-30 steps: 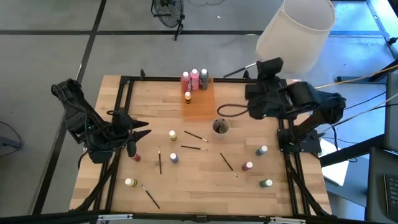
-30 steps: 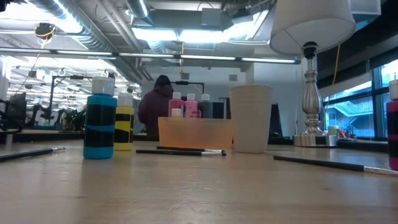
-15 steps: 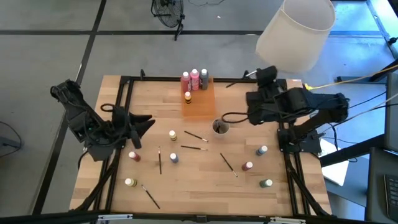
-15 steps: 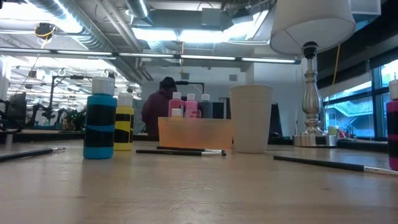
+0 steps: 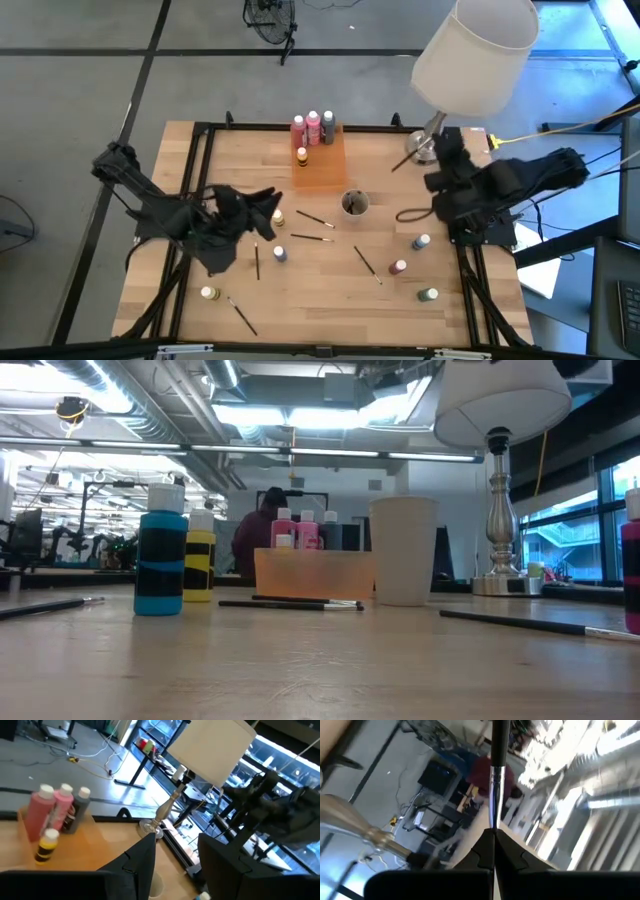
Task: Pick & Place Paint Supplies
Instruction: Put the black paint brush into the light brown cup
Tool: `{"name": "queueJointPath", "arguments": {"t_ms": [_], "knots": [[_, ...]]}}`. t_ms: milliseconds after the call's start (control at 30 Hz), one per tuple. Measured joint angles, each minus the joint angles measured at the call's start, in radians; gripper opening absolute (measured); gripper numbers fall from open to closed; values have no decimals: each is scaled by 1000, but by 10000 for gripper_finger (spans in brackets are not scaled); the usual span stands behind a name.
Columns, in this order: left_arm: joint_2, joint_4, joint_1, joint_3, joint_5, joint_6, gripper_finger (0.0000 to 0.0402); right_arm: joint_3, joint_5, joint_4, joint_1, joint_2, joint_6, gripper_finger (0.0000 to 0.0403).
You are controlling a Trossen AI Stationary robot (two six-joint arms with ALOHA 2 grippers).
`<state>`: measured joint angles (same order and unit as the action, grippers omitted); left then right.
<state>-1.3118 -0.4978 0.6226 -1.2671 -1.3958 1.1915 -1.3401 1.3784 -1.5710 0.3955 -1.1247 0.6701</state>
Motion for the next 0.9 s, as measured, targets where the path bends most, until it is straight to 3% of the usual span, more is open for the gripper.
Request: {"name": "queueJointPath", "arguments": {"t_ms": [233,900], "knots": [[-47,83,1,0,5,0,143,123,-33,20,33,-44,-12,0],[-46,99,102,0,59,-14,143,126,-199,322,-68,-284,163,0]]}}
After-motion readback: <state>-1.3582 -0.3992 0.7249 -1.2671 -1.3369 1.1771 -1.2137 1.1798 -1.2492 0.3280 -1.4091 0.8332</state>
